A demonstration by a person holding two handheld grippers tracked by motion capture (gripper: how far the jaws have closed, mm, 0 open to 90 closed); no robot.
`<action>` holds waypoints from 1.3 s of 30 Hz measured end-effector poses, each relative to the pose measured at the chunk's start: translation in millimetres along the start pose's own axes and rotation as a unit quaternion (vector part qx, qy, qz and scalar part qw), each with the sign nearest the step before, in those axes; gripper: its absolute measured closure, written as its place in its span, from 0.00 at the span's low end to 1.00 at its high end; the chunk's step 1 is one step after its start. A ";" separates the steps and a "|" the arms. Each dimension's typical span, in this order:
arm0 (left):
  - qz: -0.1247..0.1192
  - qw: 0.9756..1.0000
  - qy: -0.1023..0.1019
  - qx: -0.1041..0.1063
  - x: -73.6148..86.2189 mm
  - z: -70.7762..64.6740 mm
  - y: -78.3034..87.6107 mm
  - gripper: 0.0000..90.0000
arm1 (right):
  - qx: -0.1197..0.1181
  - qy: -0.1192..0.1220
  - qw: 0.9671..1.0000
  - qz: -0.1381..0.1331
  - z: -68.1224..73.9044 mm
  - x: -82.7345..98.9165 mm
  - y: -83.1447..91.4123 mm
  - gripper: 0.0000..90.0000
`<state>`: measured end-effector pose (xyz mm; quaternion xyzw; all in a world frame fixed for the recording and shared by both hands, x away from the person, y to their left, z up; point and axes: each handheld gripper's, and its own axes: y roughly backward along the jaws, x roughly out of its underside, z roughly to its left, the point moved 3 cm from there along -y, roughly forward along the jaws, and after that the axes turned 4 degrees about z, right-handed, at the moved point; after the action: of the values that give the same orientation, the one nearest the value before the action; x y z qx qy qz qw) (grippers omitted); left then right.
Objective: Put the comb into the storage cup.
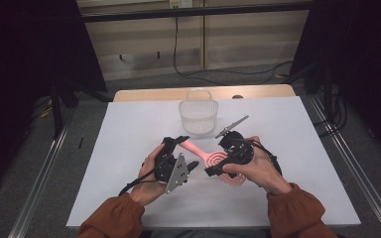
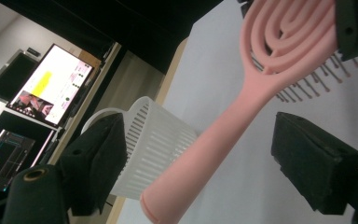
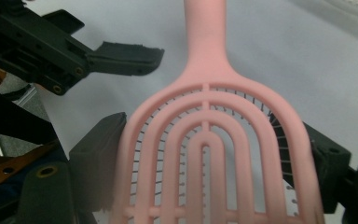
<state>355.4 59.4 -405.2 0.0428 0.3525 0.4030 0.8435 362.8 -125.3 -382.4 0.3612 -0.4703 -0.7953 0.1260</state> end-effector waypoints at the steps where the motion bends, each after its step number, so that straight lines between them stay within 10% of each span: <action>1: 0.003 1.000 -0.010 -0.001 -0.4 -1.4 0.0 0.22 | 0.000 0.003 1.000 0.004 0.6 -1.1 -0.1 0.23; 39: 0.059 0.990 -0.128 -0.002 4.9 -21.8 -6.5 0.76 | -0.006 0.020 0.999 0.044 14.3 -25.1 -18.5 0.23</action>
<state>347.9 53.9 -426.6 0.1127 0.2373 0.4438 0.8568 373.2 -92.7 -382.3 0.3550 -0.4782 -0.7845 0.1725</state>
